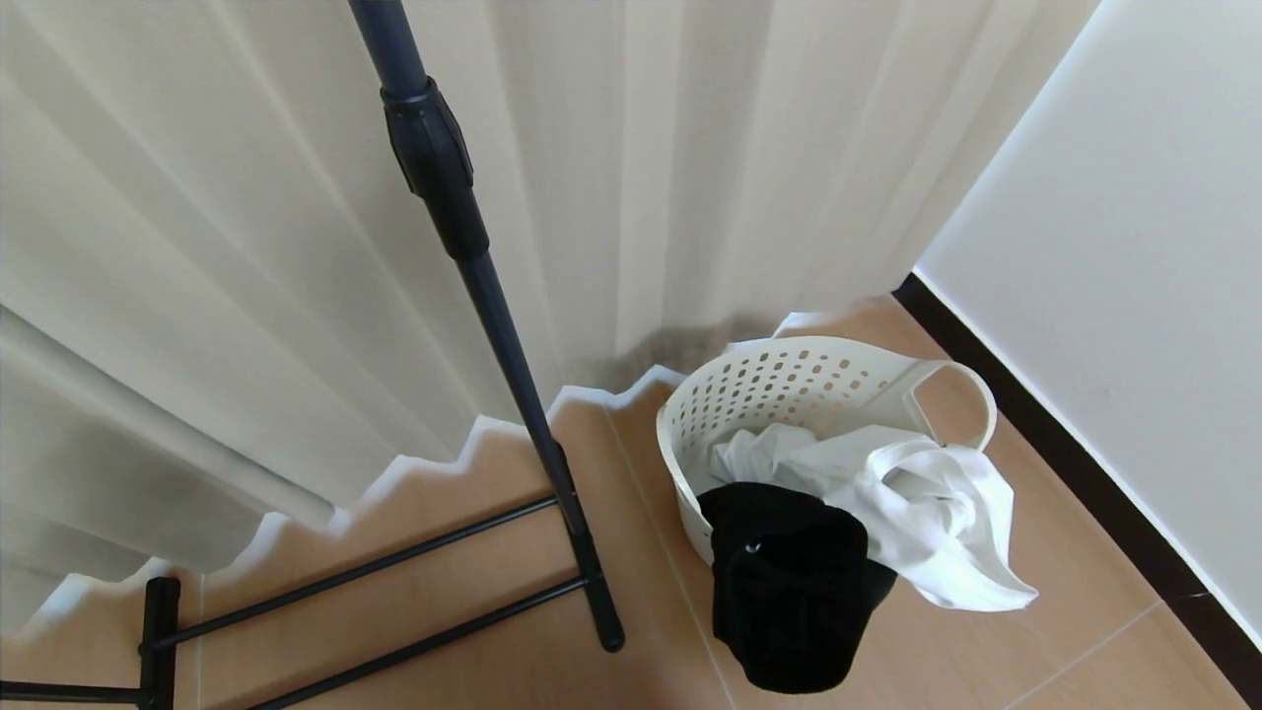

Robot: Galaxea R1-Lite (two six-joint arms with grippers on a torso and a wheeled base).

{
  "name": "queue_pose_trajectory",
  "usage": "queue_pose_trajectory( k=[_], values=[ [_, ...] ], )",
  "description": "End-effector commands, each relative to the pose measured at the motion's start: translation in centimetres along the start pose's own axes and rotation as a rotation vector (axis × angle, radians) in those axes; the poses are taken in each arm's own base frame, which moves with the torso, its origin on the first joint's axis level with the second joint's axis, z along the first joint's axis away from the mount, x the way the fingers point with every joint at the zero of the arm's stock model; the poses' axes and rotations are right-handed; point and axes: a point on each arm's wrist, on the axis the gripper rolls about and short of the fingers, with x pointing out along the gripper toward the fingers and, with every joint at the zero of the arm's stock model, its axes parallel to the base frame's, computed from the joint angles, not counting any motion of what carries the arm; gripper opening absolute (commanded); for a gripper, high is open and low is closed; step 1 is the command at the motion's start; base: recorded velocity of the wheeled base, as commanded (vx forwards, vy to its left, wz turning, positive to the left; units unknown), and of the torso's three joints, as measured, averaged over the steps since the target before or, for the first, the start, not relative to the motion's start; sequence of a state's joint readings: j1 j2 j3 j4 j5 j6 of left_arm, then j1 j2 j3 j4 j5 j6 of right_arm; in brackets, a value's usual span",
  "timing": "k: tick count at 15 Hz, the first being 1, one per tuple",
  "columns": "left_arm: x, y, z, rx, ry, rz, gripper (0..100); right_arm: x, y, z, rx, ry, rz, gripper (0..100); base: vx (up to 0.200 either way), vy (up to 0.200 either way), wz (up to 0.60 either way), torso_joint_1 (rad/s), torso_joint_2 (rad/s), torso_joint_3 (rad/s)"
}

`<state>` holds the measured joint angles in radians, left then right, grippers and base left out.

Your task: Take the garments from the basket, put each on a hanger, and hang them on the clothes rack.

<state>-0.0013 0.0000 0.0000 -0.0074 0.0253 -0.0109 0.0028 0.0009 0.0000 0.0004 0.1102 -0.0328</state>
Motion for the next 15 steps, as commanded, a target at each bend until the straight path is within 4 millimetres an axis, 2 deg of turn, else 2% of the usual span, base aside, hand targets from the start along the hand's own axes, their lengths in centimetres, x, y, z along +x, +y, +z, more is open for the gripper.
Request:
queue_pose_trajectory(
  k=[1, 4, 5, 7, 8, 9, 10, 11, 13, 15],
  values=[
    [0.0, 0.0, 0.0, 0.0, 0.0, -0.001, 100, 0.0, 0.0, 0.0, -0.001, 0.0, 0.001, 100, 0.0, 0.0, 0.0, 0.0, 0.0, 0.0],
    [0.0, 0.0, 0.0, 0.0, 0.0, -0.001, 100, 0.0, 0.0, -0.1, -0.024, 0.011, -0.002, 100, 0.0, 0.0, 0.0, 0.0, 0.0, 0.0],
    [0.0, 0.0, 0.0, 0.002, 0.0, -0.001, 100, 0.2, 0.0, 0.1, -0.03, 0.067, 0.006, 100, 0.0, 0.0, 0.0, 0.0, 0.0, 0.0],
    [0.0, 0.0, 0.0, 0.0, 0.0, -0.001, 100, 2.1, -0.3, 2.5, -0.017, 0.229, 0.051, 100, 0.0, 0.0, 0.0, 0.0, 0.0, 0.0],
    [0.0, 0.0, 0.0, 0.0, 0.0, -0.001, 100, 5.1, -0.5, 5.1, -0.006, 0.341, 0.089, 100, 0.0, 0.0, 0.0, 0.0, 0.0, 0.0],
    [0.0, 0.0, 0.0, 0.0, 0.0, -0.001, 100, 6.3, -0.6, 5.5, -0.007, 0.392, 0.1, 100, 0.0, 0.0, 0.0, 0.0, 0.0, 0.0],
    [0.0, 0.0, 0.0, 0.0, 0.0, -0.001, 100, 9.7, -0.4, 6.5, -0.087, 0.484, 0.186, 100, 0.0, 0.0, 0.0, 0.0, 0.0, 0.0],
    [0.0, 0.0, 0.0, 0.0, 0.0, -0.001, 100, 10.6, -0.1, 6.7, -0.128, 0.5, 0.225, 100, 0.0, 0.0, 0.0, 0.0, 0.0, 0.0],
    [0.0, 0.0, 0.0, 0.0, 0.0, -0.001, 100, 15.3, 1.9, 7.6, -0.244, 0.565, 0.367, 100, 0.0, 0.0, 0.0, 0.0, 0.0, 0.0],
    [0.0, 0.0, 0.0, 0.0, 0.0, -0.001, 100, 18.7, 3.1, 7.8, -0.434, 0.594, 0.428, 100, 0.0, 0.0, 0.0, 0.0, 0.0, 0.0]
  ],
)
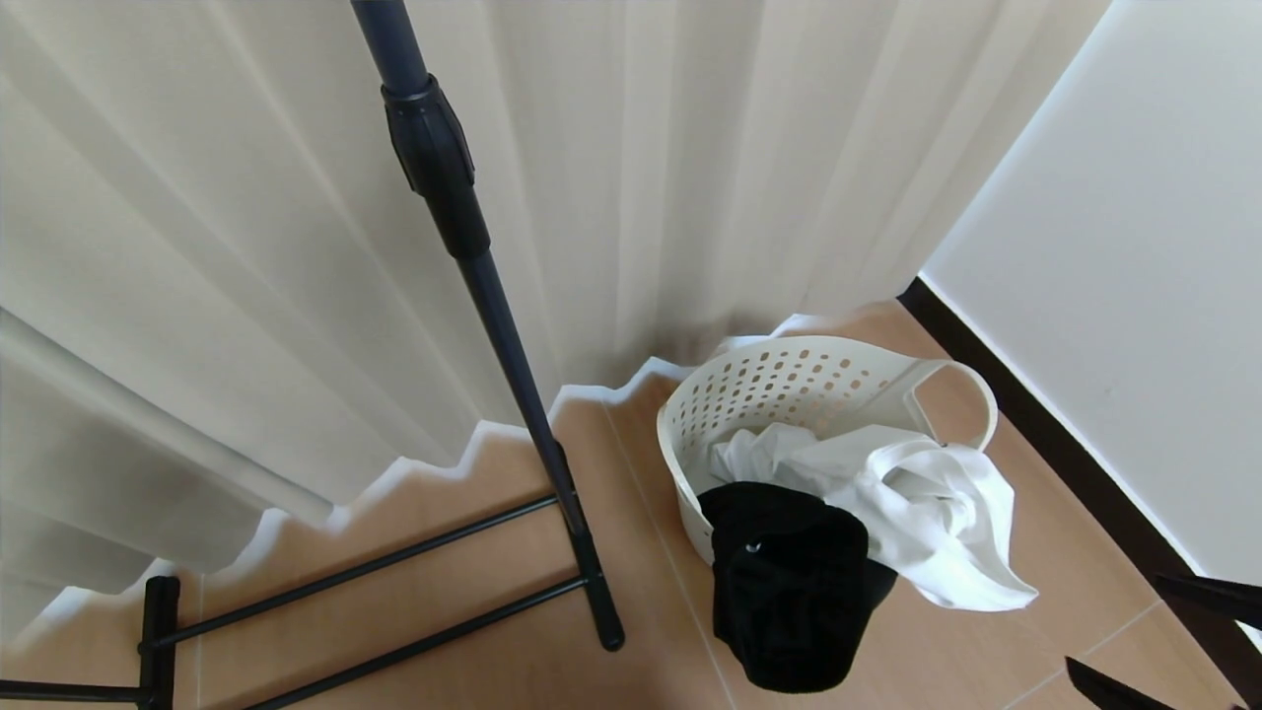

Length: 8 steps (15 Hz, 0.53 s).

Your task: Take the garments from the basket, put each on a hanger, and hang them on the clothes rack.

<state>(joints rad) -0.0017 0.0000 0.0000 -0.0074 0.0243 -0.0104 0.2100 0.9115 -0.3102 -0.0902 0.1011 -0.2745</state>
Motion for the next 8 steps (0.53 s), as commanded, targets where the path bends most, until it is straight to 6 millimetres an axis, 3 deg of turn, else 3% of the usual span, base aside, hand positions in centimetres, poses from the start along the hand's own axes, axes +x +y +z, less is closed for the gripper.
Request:
queue_pose_trajectory(
  k=[1, 4, 8],
  values=[
    [0.0, 0.0, 0.0, 0.0, 0.0, 0.0, 100, 8.5, 0.2, 4.6, -0.304, 0.168, 0.132, 100, 0.0, 0.0, 0.0, 0.0, 0.0, 0.0],
    [0.0, 0.0, 0.0, 0.001, 0.0, 0.0, 100, 13.3, 0.8, 6.0, -0.498, 0.27, 0.086, 100, 0.0, 0.0, 0.0, 0.0, 0.0, 0.0],
    [0.0, 0.0, 0.0, 0.0, 0.0, 0.0, 100, 18.4, 3.1, 7.3, -0.592, 0.35, 0.024, 100, 0.0, 0.0, 0.0, 0.0, 0.0, 0.0]
  ],
)
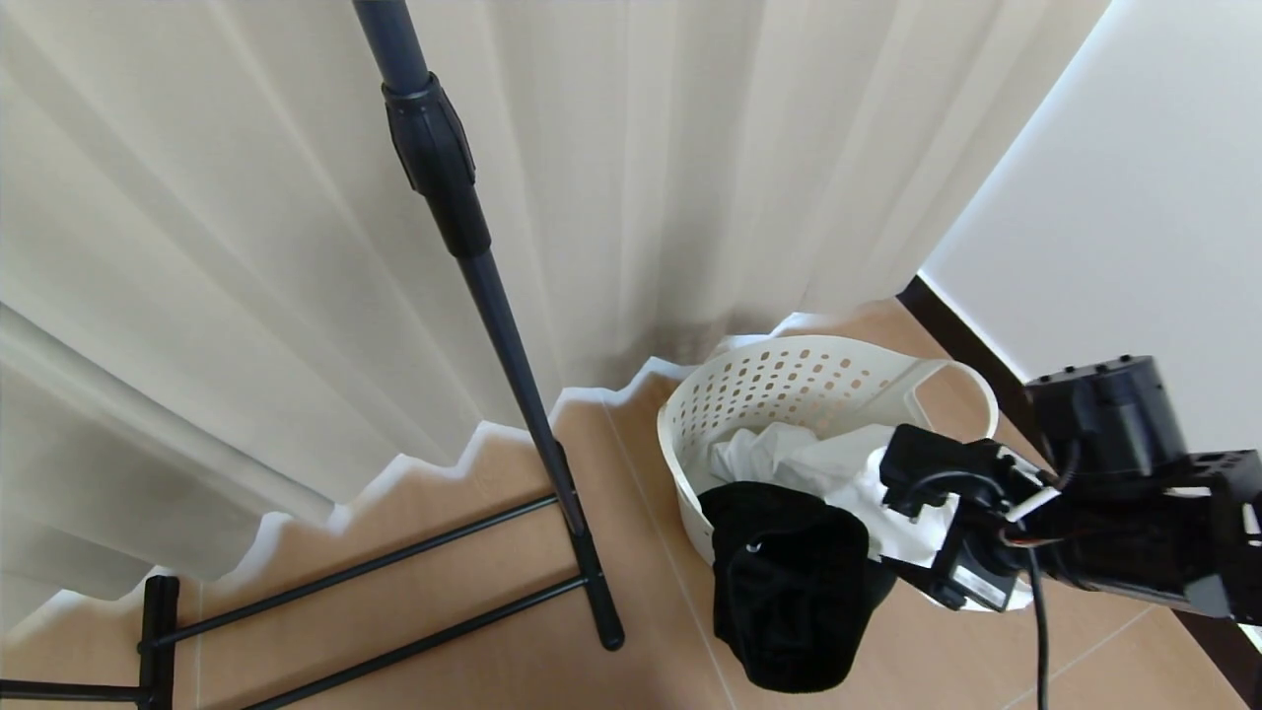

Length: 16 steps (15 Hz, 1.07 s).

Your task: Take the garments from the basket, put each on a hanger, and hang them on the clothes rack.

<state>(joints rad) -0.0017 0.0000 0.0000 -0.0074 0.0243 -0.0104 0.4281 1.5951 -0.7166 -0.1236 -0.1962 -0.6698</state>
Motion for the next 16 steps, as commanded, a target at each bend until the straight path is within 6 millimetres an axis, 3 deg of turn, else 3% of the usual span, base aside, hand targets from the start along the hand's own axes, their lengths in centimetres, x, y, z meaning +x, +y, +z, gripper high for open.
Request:
queue_pose_trajectory(
  k=[1, 6, 16],
  values=[
    [0.0, 0.0, 0.0, 0.0, 0.001, 0.0, 100, 4.9, 1.4, 2.1, -0.07, 0.1, 0.016, 100, 0.0, 0.0, 0.0, 0.0, 0.0, 0.0],
    [0.0, 0.0, 0.0, 0.0, 0.0, 0.0, 100, 10.1, 1.8, 3.0, -0.06, 0.118, -0.021, 100, 0.0, 0.0, 0.0, 0.0, 0.0, 0.0],
    [0.0, 0.0, 0.0, 0.0, 0.0, 0.0, 100, 14.3, 0.2, 1.9, -0.004, 0.188, -0.049, 100, 0.0, 0.0, 0.0, 0.0, 0.0, 0.0]
  ],
)
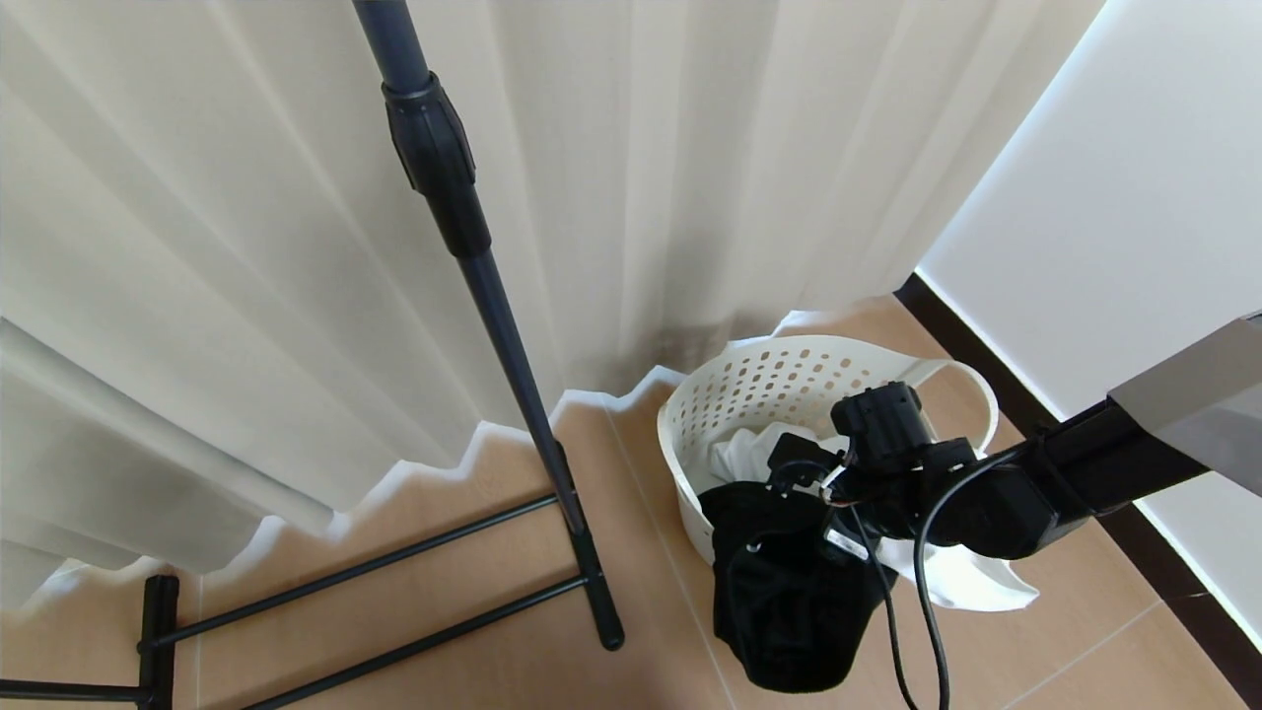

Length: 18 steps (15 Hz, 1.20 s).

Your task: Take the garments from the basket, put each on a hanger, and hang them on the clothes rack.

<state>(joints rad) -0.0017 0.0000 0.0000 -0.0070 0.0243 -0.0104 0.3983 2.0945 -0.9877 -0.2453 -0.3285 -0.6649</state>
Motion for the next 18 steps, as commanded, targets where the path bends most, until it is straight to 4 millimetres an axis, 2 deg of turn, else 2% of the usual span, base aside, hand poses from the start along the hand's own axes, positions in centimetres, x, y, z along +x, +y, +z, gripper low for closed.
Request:
queue_pose_trajectory(
  k=[1, 2, 3, 4, 8, 9, 10, 12, 13, 15, 18],
  values=[
    [0.0, 0.0, 0.0, 0.0, -0.001, 0.0, 100, 1.1, -0.1, 0.4, 0.033, 0.003, -0.001, 100, 0.0, 0.0, 0.0, 0.0, 0.0, 0.0],
    [0.0, 0.0, 0.0, 0.0, -0.001, 0.0, 100, 1.2, -0.2, 0.5, 0.04, 0.0, -0.004, 100, 0.0, 0.0, 0.0, 0.0, 0.0, 0.0],
    [0.0, 0.0, 0.0, 0.0, -0.001, 0.0, 100, 1.2, -0.2, 0.5, 0.038, 0.001, -0.003, 0, 0.0, 0.0, 0.0, 0.0, 0.0, 0.0],
    [0.0, 0.0, 0.0, 0.0, -0.001, 0.0, 100, 1.7, -0.1, 0.5, 0.046, 0.005, 0.001, 0, 0.0, 0.0, 0.0, 0.0, 0.0, 0.0],
    [0.0, 0.0, 0.0, 0.0, -0.001, 0.0, 100, 1.7, 0.1, 0.1, 0.135, 0.009, 0.018, 0, 0.0, 0.0, 0.0, 0.0, 0.0, 0.0],
    [0.0, 0.0, 0.0, -0.002, -0.001, 0.0, 100, 1.4, 0.2, -0.1, 0.181, 0.003, 0.034, 0, 0.0, 0.0, 0.0, 0.0, 0.0, 0.0],
    [0.0, 0.0, 0.0, -0.002, 0.001, 0.0, 100, 0.0, -0.1, -0.2, 0.243, -0.035, 0.039, 0, 0.0, 0.0, 0.0, 0.0, 0.0, 0.0],
    [0.0, 0.0, 0.0, 0.0, -0.001, 0.0, 100, -5.7, -0.3, -0.7, 0.344, -0.167, 0.03, 0, 0.0, 0.0, 0.0, 0.0, 0.0, 0.0],
    [0.0, 0.0, 0.0, 0.0, -0.001, 0.0, 100, -9.6, -0.2, -0.8, 0.391, -0.267, 0.035, 0, 0.0, 0.0, 0.0, 0.0, 0.0, 0.0],
    [0.0, 0.0, 0.0, 0.001, -0.001, -0.001, 100, -16.1, -0.1, -1.6, 0.495, -0.43, 0.053, 0, 0.0, 0.0, 0.0, 0.0, 0.0, 0.0],
    [0.0, 0.0, 0.0, 0.003, -0.001, -0.001, 100, -22.1, -0.9, -4.0, 0.55, -0.635, 0.051, 0, 0.0, 0.0, 0.0, 0.0, 0.0, 0.0]
  ],
)
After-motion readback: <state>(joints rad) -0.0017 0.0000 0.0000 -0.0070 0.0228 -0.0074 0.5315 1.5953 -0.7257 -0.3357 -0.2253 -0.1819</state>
